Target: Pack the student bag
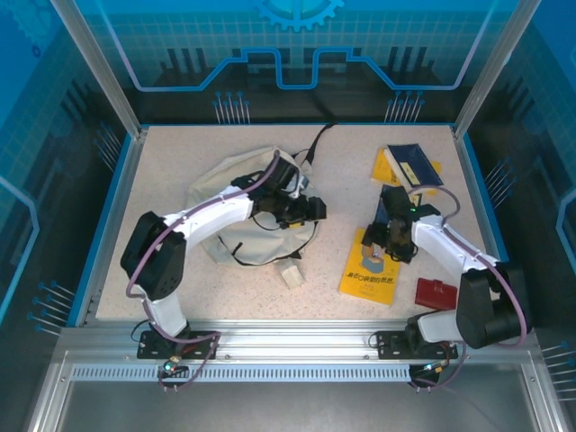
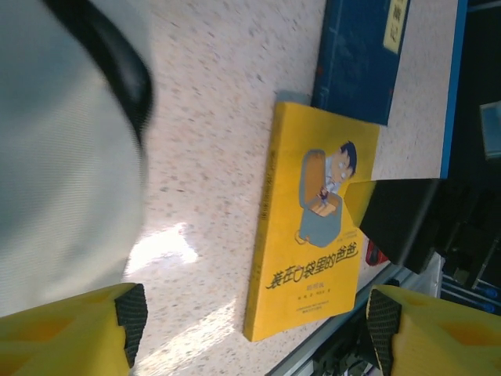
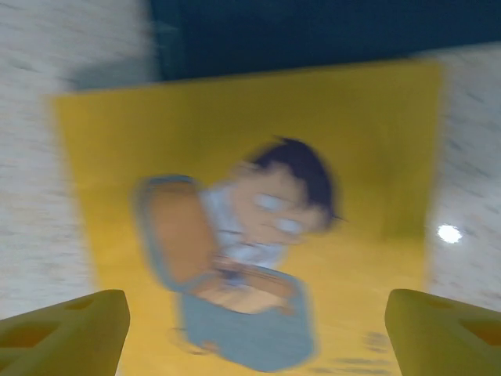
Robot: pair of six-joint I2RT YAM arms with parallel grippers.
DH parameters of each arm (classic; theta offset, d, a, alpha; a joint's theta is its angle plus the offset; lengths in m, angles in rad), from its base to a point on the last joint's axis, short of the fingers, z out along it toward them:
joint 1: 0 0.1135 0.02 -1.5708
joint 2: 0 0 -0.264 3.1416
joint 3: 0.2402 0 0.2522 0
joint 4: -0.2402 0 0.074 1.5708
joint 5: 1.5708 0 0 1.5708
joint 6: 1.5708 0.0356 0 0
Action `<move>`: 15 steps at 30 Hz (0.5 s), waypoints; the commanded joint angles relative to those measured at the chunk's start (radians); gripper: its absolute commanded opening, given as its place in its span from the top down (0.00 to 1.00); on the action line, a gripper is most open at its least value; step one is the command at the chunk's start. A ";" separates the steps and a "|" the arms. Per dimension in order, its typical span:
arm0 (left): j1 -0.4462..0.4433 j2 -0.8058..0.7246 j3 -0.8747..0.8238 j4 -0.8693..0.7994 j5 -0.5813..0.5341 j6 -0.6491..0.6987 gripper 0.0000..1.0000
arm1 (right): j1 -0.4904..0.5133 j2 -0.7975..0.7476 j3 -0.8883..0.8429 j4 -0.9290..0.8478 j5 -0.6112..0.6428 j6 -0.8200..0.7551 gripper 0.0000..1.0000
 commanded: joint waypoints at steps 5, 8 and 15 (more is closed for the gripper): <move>-0.119 0.155 0.136 -0.011 0.021 -0.026 0.35 | -0.129 0.025 -0.106 -0.001 -0.097 -0.093 0.18; -0.152 0.219 0.182 -0.022 0.023 -0.020 0.43 | -0.135 0.061 -0.110 0.030 -0.131 -0.108 0.23; -0.181 0.369 0.313 -0.098 0.018 0.039 0.59 | -0.136 0.092 -0.104 0.049 -0.141 -0.130 0.36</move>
